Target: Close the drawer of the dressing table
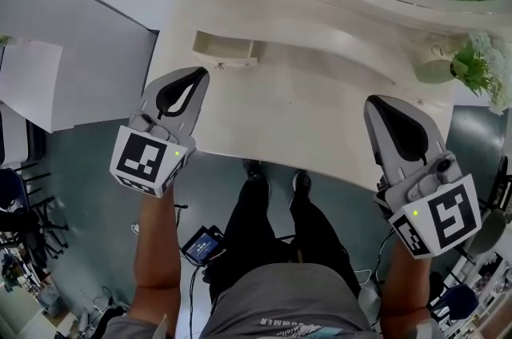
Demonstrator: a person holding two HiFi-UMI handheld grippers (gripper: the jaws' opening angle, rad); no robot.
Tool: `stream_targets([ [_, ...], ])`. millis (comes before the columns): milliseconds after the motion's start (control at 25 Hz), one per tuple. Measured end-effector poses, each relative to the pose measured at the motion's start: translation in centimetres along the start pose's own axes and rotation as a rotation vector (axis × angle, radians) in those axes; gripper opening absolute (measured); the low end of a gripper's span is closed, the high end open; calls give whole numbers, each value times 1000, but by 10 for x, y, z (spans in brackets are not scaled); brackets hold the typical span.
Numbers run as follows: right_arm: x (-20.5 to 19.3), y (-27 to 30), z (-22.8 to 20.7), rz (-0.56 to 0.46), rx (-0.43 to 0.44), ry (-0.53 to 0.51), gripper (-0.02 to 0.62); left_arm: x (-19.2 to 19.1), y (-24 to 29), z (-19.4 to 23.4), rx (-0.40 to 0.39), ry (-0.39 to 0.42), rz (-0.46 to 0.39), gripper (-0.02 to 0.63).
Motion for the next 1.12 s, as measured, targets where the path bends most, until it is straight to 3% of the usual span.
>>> stream_targets([
  [520, -32, 45, -5, 37, 15, 30, 2, -86, 43, 7, -16, -55, 105, 3],
  [920, -64, 73, -10, 72, 20, 45, 2, -134, 74, 11, -22, -90, 135, 5],
  [1120, -68, 77, -12, 77, 19, 56, 2, -139, 85, 5, -31, -94, 141, 60],
])
Point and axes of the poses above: the fingertips, and each gripper's own axes: y forward along the fingers, z to its left, x out of its top, the point moved 1 cm from there along -y, backward along the fingers, and after that the axes turned 2 degrees about y, right-handed, at the moved point
